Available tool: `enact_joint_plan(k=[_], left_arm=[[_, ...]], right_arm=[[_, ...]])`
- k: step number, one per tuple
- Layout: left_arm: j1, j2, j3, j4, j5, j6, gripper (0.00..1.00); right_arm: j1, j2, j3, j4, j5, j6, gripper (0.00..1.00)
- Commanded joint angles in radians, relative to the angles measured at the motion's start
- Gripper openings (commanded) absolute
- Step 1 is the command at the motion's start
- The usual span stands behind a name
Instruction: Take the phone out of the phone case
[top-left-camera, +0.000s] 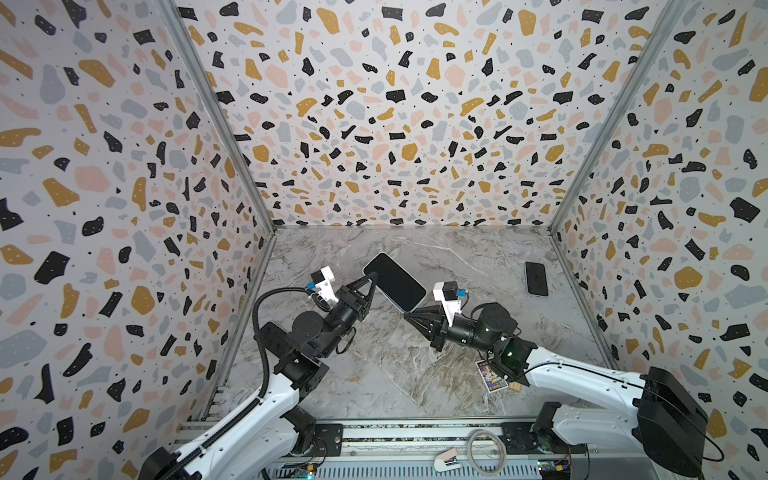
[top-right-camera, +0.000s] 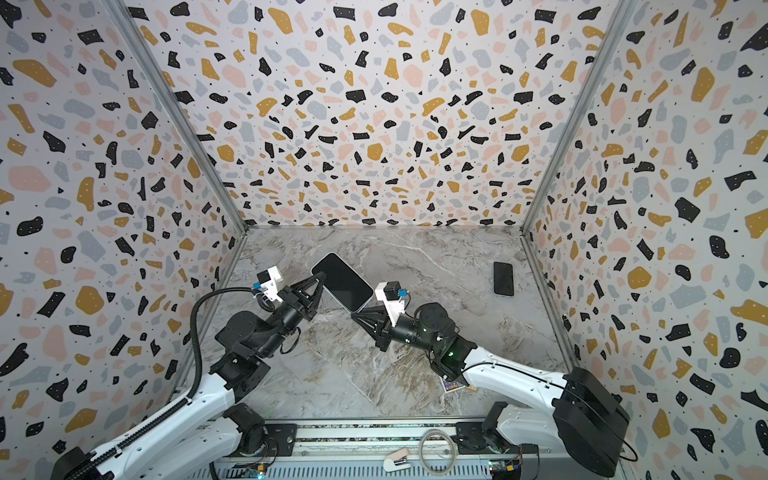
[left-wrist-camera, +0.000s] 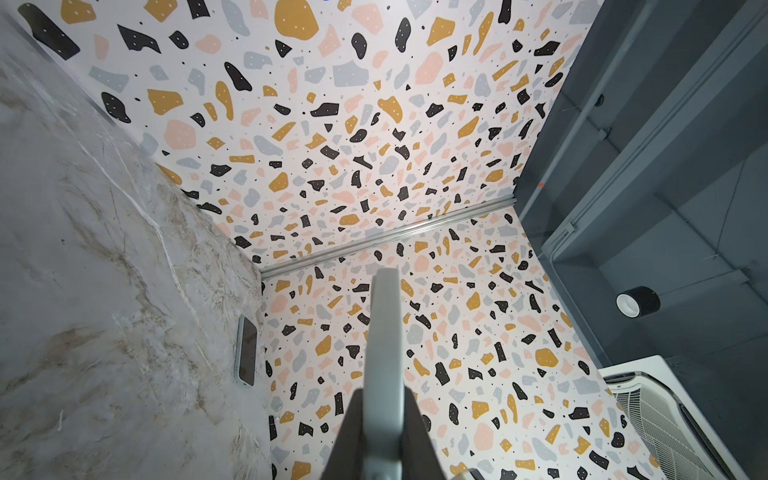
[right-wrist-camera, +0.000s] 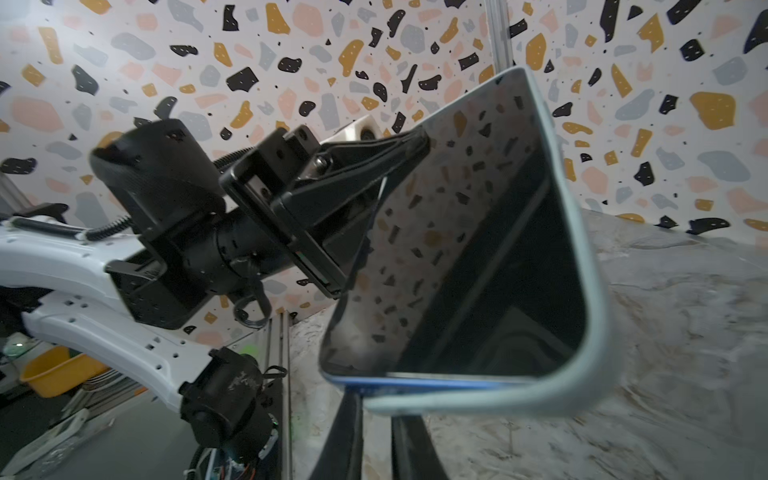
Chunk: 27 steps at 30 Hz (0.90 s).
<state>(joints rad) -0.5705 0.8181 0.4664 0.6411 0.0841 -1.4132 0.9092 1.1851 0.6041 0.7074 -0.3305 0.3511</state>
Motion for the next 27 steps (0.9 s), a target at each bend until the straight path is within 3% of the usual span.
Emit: enact_joint_plan(k=[1,12,15,19,23,27], left_arm=[[-0.011,-0.007,0.040,0.024,0.059,0.009,0.00],[-0.011,-0.002,0.053,0.004,0.084,0.038,0.00],[-0.011,-0.007,0.046,0.002,0.085,0.064,0.00],[-0.004,-0.001,0.043,-0.005,0.102,0.106,0.00],[0.016,0.033,0.049,0.015,0.159,0.128,0.00],[0.032,0.059,0.052,0.072,0.206,0.165,0.00]], right_arm=[[0.000,-0.001,0.046,-0.114,0.135,-0.144,0.04],[0.000,-0.024,0.045,-0.104,0.171,-0.153,0.07],[0.001,-0.045,0.044,-0.126,0.145,-0.114,0.23],[-0.001,-0.103,0.035,-0.215,0.126,-0.058,0.54],[-0.004,-0.212,-0.028,-0.271,0.108,-0.012,0.74],[-0.023,-0.364,-0.096,-0.323,0.101,0.064,0.87]])
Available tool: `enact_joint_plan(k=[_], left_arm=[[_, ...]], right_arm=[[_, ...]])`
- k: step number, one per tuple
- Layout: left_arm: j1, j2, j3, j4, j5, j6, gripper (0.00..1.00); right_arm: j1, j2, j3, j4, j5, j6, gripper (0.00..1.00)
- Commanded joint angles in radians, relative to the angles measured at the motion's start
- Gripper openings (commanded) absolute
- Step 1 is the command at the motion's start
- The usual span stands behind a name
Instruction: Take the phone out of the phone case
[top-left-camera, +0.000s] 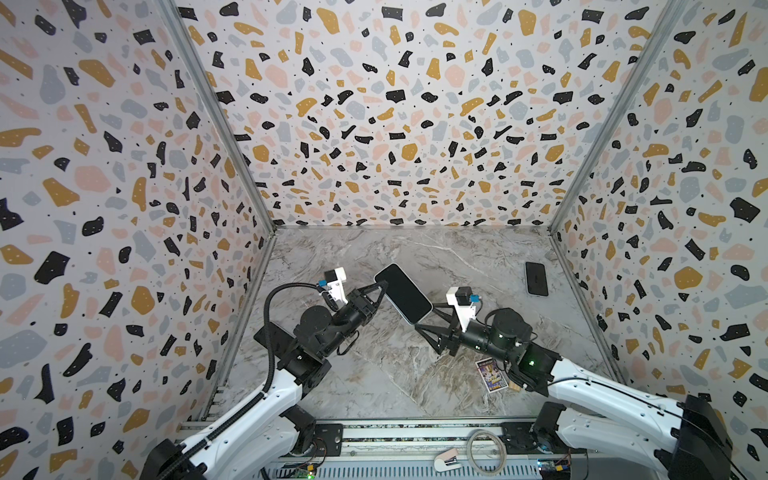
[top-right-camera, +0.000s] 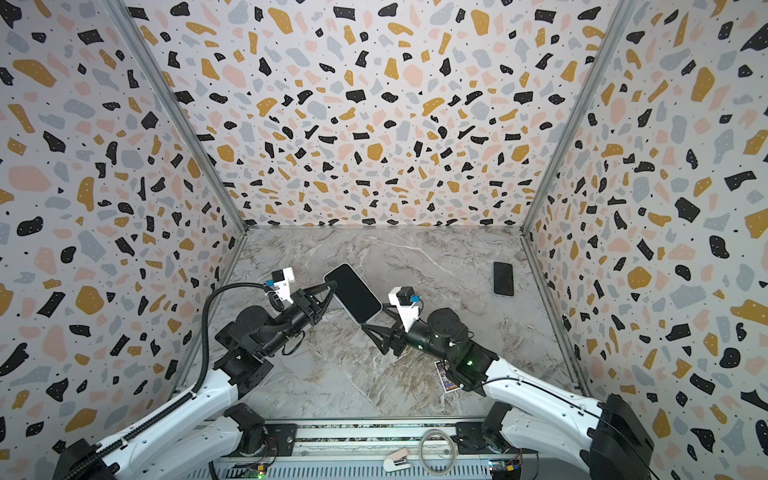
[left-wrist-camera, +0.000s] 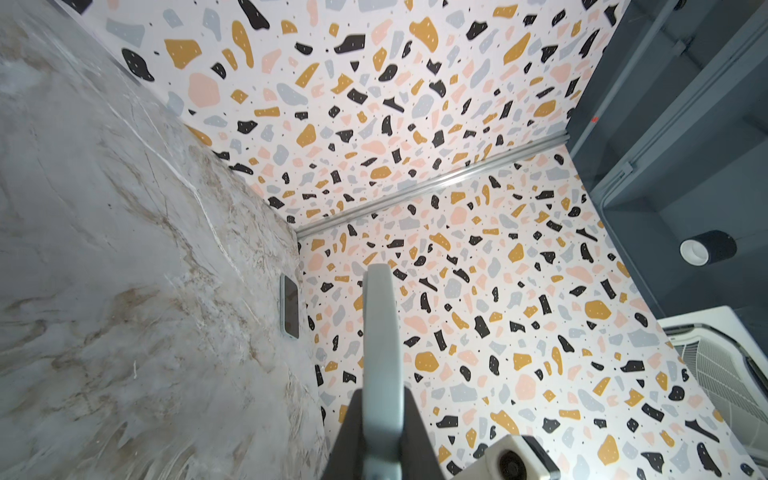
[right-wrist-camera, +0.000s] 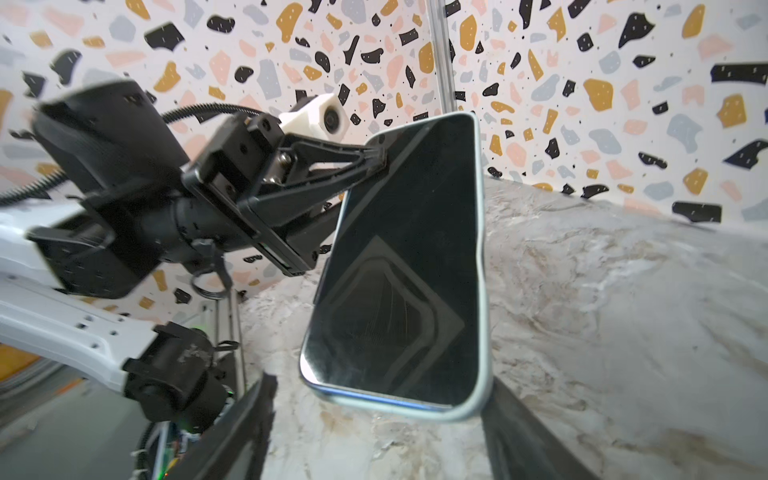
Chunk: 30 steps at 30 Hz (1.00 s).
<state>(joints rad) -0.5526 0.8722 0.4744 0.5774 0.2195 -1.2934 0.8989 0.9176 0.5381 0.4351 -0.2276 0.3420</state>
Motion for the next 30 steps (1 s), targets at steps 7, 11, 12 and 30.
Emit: enact_joint_plan(k=[7,11,12,30], left_arm=[[0.015,0.073,0.049,0.312,0.175,0.065,0.00],[0.016,0.118,0.034,0.479,0.221,0.029,0.00],[0.016,0.135,0.028,0.529,0.231,0.009,0.00],[0.013,0.267,0.017,0.861,0.276,-0.113,0.00]], right_arm=[[-0.205,-0.270,-0.039,-0.199,-0.129,0.308,0.93],[-0.348,-0.295,-0.087,-0.056,-0.355,0.472,0.92],[-0.366,-0.296,-0.100,-0.004,-0.393,0.509,0.92],[-0.332,-0.112,-0.154,0.537,-0.505,0.735,0.70]])
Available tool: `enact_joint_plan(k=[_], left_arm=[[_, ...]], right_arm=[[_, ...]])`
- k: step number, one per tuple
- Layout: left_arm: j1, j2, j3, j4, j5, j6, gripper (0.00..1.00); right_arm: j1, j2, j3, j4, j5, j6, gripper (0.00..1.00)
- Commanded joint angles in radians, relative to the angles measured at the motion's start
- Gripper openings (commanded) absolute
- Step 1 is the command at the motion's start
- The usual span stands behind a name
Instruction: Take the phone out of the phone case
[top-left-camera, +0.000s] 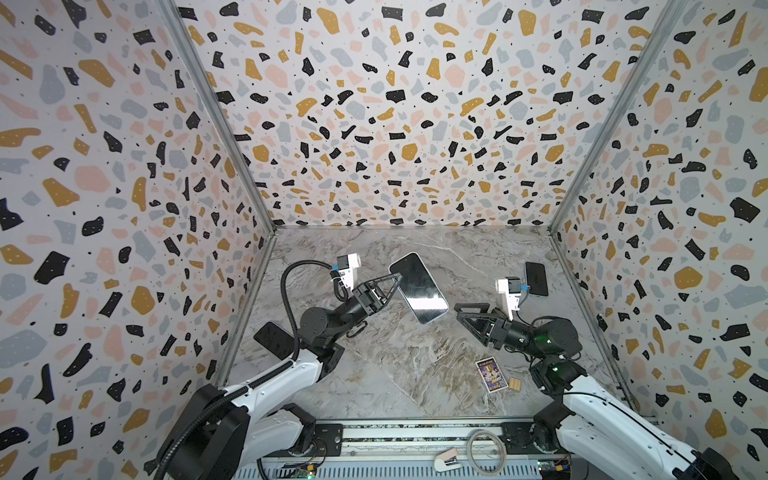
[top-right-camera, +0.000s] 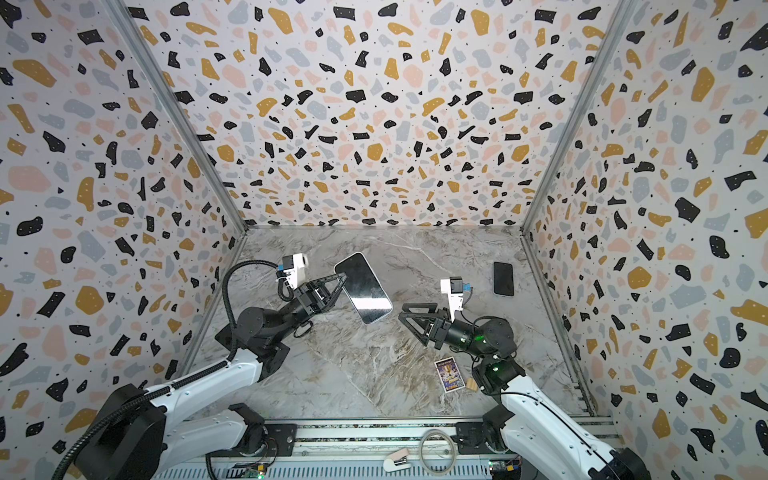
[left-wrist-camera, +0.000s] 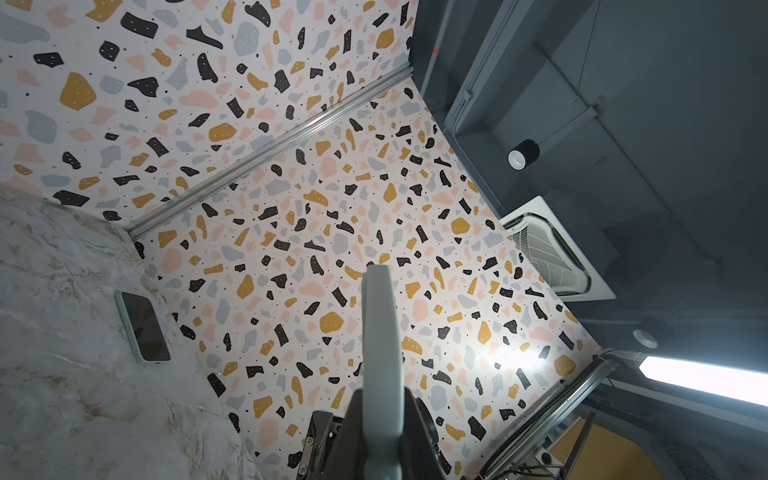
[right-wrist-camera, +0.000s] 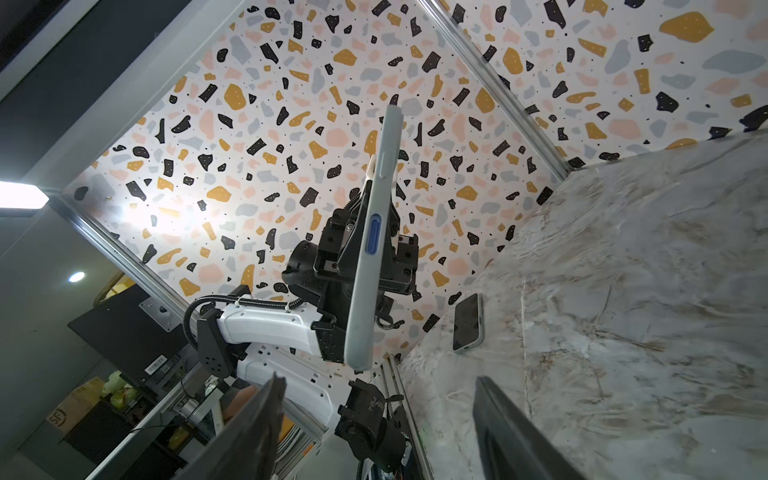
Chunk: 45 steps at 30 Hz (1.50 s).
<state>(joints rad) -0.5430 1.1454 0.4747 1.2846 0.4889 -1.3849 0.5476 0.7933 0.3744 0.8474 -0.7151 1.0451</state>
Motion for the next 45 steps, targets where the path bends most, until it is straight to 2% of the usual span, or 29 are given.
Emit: enact_joint_plan(k=[1,11,15,18,28,39,45], left_arm=[[0.003,-0.003,0.017,0.157,0.008,-0.023,0.00],[0.002,-0.006,0.012,0.158,0.007,-0.022,0.00],[0.002,-0.009,0.008,0.150,0.007,-0.016,0.00],[0.000,-0.011,0.007,0.150,0.007,-0.010,0.00],[-0.009,-0.013,0.005,0.150,0.007,-0.005,0.00],[-0.018,-0.009,0.002,0.154,0.013,0.000,0.00],[-0.023,0.001,0.002,0.208,0.011,-0.044,0.00]], right_arm=[[0.029,0.022,0.013,0.136,-0.011,0.032,0.67],[0.087,0.066,0.057,0.173,0.015,0.017,0.55],[0.101,0.082,0.062,0.195,0.019,0.024,0.47],[0.101,0.094,0.063,0.218,0.021,0.036,0.40],[0.101,0.111,0.069,0.240,0.028,0.035,0.28],[0.100,0.113,0.064,0.248,0.035,0.024,0.08],[0.099,0.122,0.048,0.265,0.037,0.016,0.00]])
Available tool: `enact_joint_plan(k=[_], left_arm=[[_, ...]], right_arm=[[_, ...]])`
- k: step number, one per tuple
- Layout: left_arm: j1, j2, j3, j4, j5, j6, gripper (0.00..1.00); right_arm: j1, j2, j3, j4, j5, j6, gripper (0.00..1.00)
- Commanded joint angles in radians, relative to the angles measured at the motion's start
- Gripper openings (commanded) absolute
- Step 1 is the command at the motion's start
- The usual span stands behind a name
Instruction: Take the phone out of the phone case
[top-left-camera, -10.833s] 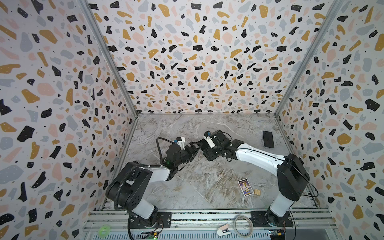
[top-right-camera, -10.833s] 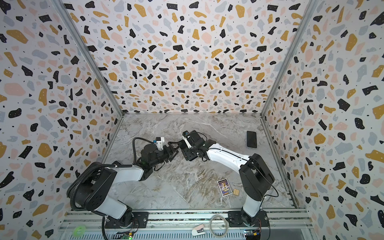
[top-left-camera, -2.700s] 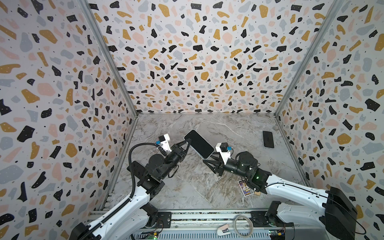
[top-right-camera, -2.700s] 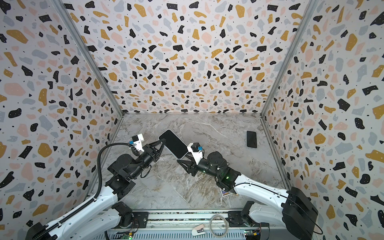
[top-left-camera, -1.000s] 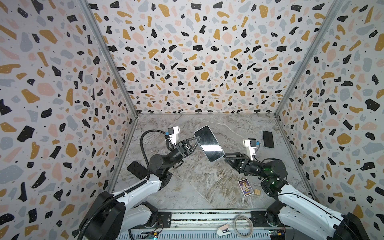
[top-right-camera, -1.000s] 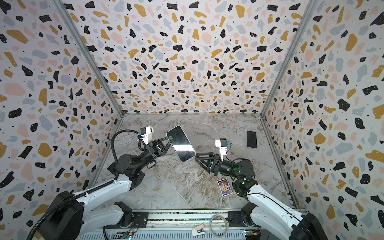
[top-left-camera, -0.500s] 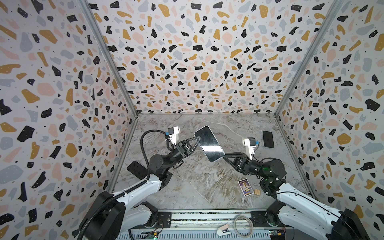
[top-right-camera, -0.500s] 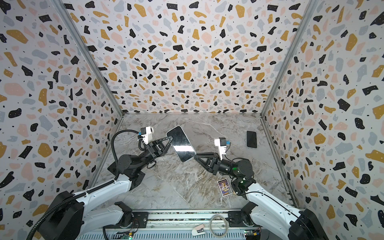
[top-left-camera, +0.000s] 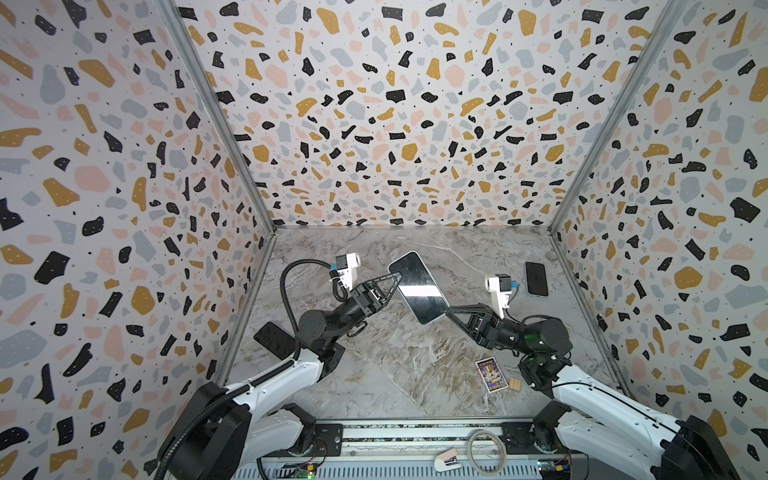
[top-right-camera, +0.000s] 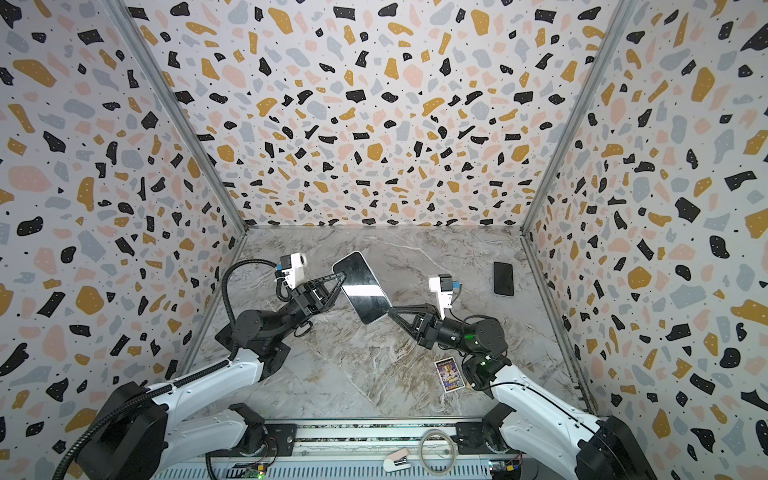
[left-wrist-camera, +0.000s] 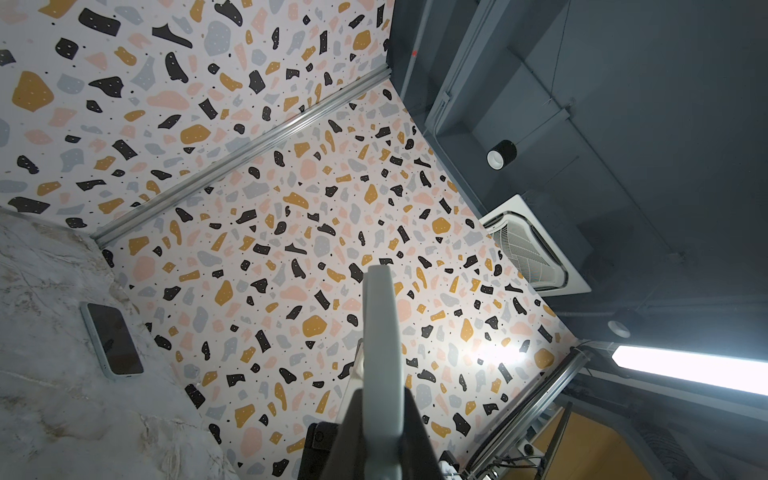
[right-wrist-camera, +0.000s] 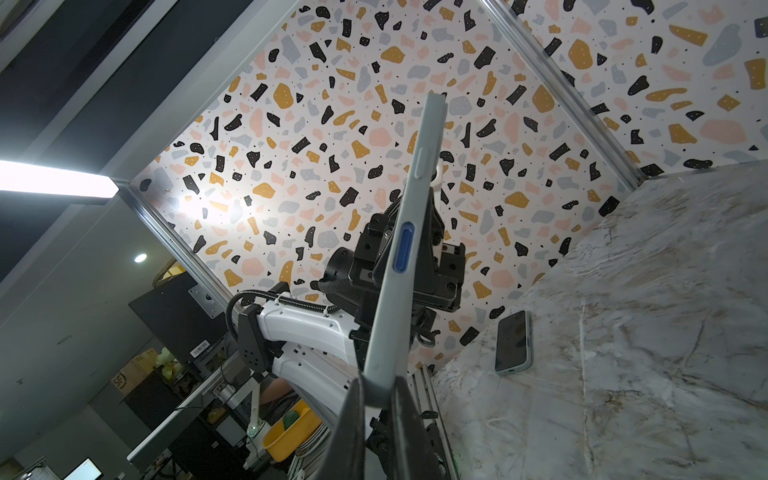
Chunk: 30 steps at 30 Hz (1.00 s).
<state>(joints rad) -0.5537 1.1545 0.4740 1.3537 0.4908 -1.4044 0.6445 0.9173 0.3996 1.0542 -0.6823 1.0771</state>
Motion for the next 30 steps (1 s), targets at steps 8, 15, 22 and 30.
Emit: enact_joint_plan(k=[8,15,22,30], left_arm=[[-0.027,0.010,0.011,0.234,0.012,-0.093,0.00],[-0.038,0.019,0.019,0.267,0.015,-0.121,0.00],[-0.048,0.025,0.031,0.291,0.019,-0.146,0.00],[-0.062,0.065,0.065,0.360,0.015,-0.212,0.00]], right_arm=[[-0.016,0.022,-0.005,0.109,0.002,-0.004,0.00],[-0.030,0.054,-0.028,0.196,-0.024,0.017,0.00],[-0.041,0.061,-0.031,0.217,-0.045,0.002,0.00],[-0.059,0.100,-0.014,0.265,-0.105,-0.002,0.00]])
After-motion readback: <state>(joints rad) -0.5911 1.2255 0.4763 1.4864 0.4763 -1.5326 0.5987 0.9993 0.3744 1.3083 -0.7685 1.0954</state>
